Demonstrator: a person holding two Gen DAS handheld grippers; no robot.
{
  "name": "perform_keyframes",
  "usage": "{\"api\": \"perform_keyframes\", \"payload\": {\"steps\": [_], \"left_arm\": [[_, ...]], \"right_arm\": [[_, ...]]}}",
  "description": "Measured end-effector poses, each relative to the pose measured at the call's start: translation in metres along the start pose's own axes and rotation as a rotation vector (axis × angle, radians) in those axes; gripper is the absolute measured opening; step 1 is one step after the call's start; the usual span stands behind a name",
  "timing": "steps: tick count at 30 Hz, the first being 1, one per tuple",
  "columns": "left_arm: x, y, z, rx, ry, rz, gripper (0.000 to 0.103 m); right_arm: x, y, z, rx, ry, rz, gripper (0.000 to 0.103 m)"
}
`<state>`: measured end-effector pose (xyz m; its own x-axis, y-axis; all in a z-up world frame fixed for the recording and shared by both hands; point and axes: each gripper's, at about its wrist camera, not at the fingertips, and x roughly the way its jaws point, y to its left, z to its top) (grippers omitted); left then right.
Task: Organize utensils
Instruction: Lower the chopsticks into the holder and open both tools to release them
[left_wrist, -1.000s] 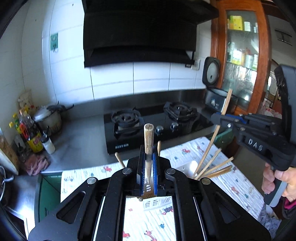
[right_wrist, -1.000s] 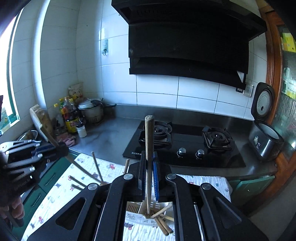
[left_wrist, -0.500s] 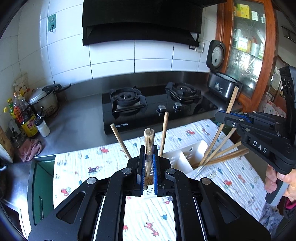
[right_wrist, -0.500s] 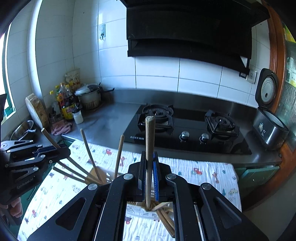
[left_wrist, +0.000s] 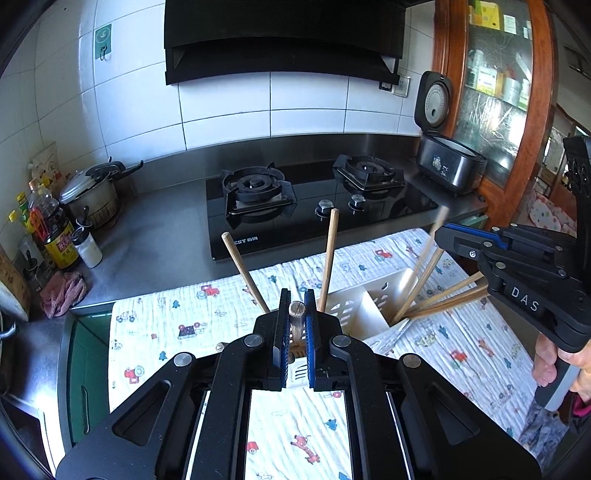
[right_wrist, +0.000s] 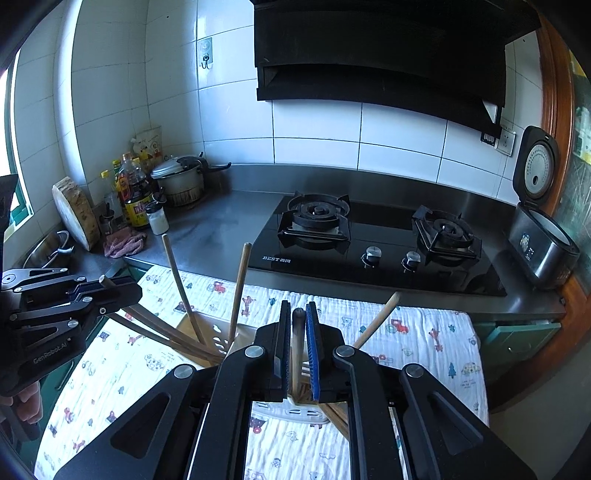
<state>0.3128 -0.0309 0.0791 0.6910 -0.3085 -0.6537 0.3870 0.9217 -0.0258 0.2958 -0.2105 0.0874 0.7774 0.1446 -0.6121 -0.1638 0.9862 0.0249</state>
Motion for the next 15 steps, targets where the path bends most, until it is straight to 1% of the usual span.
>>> {"api": "perform_keyframes", "payload": {"steps": [1,2,3,5,6,8,12,14,15], "left_arm": [[-0.002,-0.001,0.0,-0.001,-0.002,-0.002,0.007],[-0.003,-0.001,0.0,-0.002,-0.003,-0.003,0.007],[-0.005,-0.001,0.0,-0.004,-0.005,-0.003,0.008],[-0.009,-0.002,0.0,-0.005,-0.009,0.0,0.01],[-0.01,-0.002,0.0,-0.006,-0.01,0.001,0.012],[-0.015,-0.002,0.0,-0.006,-0.014,0.005,0.017],[-0.025,-0.003,-0.002,-0.008,-0.026,0.013,0.024],[-0.031,-0.004,-0.003,-0.007,-0.034,0.017,0.029],[-0.033,-0.004,-0.004,-0.007,-0.039,0.018,0.031]], "right_arm": [[-0.002,0.001,0.0,-0.001,-0.002,0.001,0.011],[-0.003,0.002,0.0,-0.001,-0.004,0.001,0.016],[-0.006,0.002,0.0,-0.001,-0.008,0.001,0.019],[-0.01,0.003,0.0,-0.005,-0.014,0.0,0.021],[-0.012,0.004,-0.001,-0.008,-0.018,-0.002,0.022],[-0.016,0.004,-0.001,-0.008,-0.021,-0.002,0.026],[-0.025,0.004,-0.002,-0.011,-0.03,-0.005,0.03],[-0.03,0.004,-0.003,-0.012,-0.035,-0.007,0.035],[-0.033,0.004,-0.004,-0.013,-0.039,-0.008,0.036]]}}
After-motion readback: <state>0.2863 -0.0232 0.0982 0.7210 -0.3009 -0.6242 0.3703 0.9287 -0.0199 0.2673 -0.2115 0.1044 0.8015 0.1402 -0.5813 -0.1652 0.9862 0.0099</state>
